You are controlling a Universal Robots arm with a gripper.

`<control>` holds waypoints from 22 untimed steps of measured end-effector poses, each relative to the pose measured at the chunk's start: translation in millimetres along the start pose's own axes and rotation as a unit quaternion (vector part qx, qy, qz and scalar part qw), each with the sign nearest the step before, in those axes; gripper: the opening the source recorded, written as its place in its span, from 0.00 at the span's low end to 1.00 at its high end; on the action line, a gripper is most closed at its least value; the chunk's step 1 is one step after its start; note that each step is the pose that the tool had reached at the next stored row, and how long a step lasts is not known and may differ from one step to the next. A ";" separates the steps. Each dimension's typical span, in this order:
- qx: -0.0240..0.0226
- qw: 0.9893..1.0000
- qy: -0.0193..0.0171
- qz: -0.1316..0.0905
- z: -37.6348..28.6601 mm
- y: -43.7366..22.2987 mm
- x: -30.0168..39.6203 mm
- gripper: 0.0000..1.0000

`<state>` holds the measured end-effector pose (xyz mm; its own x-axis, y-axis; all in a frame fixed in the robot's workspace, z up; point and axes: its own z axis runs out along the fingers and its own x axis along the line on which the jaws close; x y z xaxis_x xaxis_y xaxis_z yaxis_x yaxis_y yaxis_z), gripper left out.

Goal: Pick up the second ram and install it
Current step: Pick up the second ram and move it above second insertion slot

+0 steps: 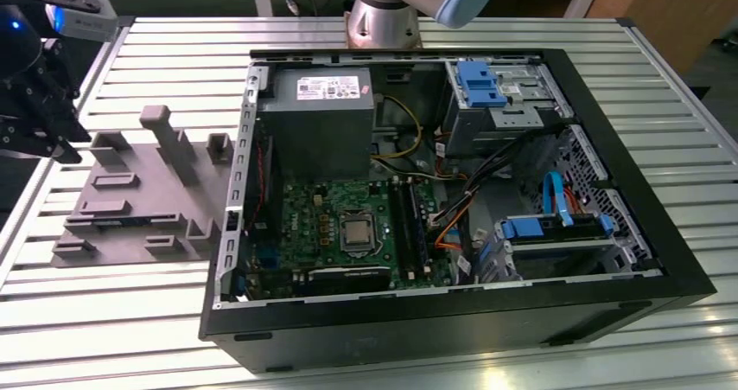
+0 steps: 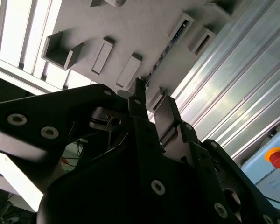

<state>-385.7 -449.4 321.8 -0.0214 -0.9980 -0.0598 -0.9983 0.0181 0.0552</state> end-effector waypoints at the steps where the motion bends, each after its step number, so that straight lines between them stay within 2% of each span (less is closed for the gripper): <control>1: 0.000 1.000 0.000 0.000 1.8 -0.1 0.3 0.36; 4: 0.000 1.000 0.000 0.000 3.0 -0.2 0.4 0.37; 5: 0.000 1.000 0.000 0.000 3.0 -0.1 0.4 0.43; 13: 0.000 1.000 0.000 0.000 4.5 -0.3 0.5 0.43; 18: 0.000 1.000 0.000 0.000 9.8 -0.5 1.2 0.43; 22: 0.001 1.000 -0.001 0.000 16.8 -0.7 2.0 0.43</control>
<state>-385.9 -450.5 304.9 -0.0215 -0.9979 -0.0609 -0.9984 0.0183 0.0533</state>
